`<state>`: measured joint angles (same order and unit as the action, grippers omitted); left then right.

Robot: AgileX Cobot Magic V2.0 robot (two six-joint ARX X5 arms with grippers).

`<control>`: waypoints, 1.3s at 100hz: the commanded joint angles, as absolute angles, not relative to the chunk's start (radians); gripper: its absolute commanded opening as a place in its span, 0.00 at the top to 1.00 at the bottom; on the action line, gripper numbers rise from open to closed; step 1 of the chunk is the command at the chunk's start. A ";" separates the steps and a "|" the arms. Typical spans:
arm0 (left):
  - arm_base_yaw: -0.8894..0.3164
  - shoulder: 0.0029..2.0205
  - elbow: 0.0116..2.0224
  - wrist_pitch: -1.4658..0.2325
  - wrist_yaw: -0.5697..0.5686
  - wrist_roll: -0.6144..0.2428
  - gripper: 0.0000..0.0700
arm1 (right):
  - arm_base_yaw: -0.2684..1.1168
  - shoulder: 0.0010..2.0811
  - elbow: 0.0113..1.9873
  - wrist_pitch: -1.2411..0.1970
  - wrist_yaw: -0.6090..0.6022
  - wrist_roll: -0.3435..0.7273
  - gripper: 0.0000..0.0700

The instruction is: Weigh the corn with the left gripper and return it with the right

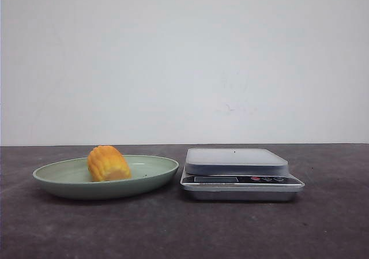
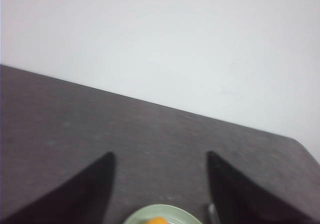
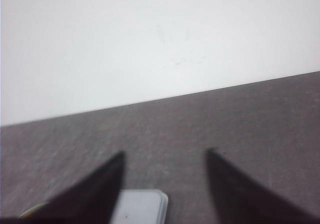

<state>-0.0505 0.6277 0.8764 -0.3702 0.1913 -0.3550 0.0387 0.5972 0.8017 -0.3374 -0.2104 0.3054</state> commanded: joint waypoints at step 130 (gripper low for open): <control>-0.590 1.629 0.950 -0.252 -0.150 -0.455 0.76 | 0.193 0.717 1.003 -0.563 -0.236 0.197 0.21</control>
<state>-0.5758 1.6108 0.9413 -0.2638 -0.1486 -0.4484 0.1894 0.7120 0.9852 -0.5690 -0.2356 0.2085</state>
